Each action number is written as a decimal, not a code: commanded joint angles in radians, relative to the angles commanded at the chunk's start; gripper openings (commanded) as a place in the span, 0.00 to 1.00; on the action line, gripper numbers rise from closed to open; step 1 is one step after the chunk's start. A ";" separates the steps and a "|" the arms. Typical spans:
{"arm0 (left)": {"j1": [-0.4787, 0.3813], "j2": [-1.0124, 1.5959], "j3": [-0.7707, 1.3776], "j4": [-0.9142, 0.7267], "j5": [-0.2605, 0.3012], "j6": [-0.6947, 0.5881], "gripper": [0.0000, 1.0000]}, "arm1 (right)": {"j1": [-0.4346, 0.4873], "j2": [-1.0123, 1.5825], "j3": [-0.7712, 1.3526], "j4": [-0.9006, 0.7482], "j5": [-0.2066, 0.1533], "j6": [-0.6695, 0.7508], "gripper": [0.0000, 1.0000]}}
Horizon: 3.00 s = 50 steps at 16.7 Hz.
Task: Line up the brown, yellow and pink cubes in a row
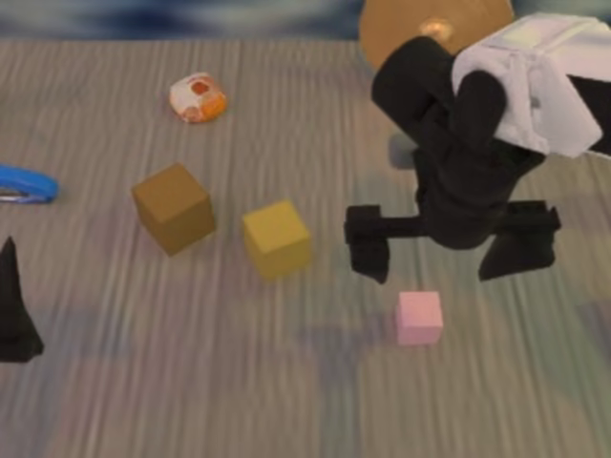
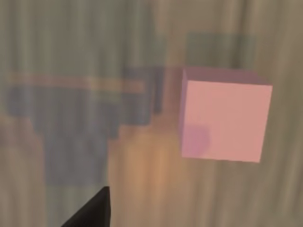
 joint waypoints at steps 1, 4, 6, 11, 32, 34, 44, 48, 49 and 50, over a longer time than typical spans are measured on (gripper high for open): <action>-0.017 0.046 0.049 -0.038 0.006 0.013 1.00 | 0.003 -0.040 -0.035 0.023 -0.001 -0.014 1.00; -0.083 0.243 0.241 -0.191 0.024 0.068 1.00 | 0.005 -0.218 -0.178 0.119 -0.005 -0.070 1.00; -0.134 0.417 0.393 -0.319 0.035 0.114 1.00 | -0.006 -0.372 -0.301 0.196 -0.008 -0.115 1.00; -0.265 0.963 0.806 -0.690 0.050 0.243 1.00 | -0.094 -0.849 -0.682 0.425 -0.021 -0.252 1.00; -0.507 2.252 1.980 -1.234 -0.011 0.548 1.00 | -0.619 -1.883 -1.444 1.037 -0.012 -0.579 1.00; -0.502 2.250 1.975 -1.230 -0.010 0.547 1.00 | -0.619 -1.883 -1.444 1.037 -0.012 -0.579 1.00; -0.505 2.325 1.748 -0.928 -0.010 0.550 1.00 | -0.619 -1.883 -1.444 1.037 -0.012 -0.579 1.00; -0.505 2.325 1.748 -0.928 -0.010 0.550 0.92 | -0.619 -1.883 -1.444 1.037 -0.012 -0.579 1.00; -0.505 2.325 1.748 -0.928 -0.010 0.550 0.85 | -0.619 -1.883 -1.444 1.037 -0.012 -0.579 1.00; -0.505 2.325 1.748 -0.928 -0.010 0.550 0.77 | -0.619 -1.883 -1.444 1.037 -0.012 -0.579 1.00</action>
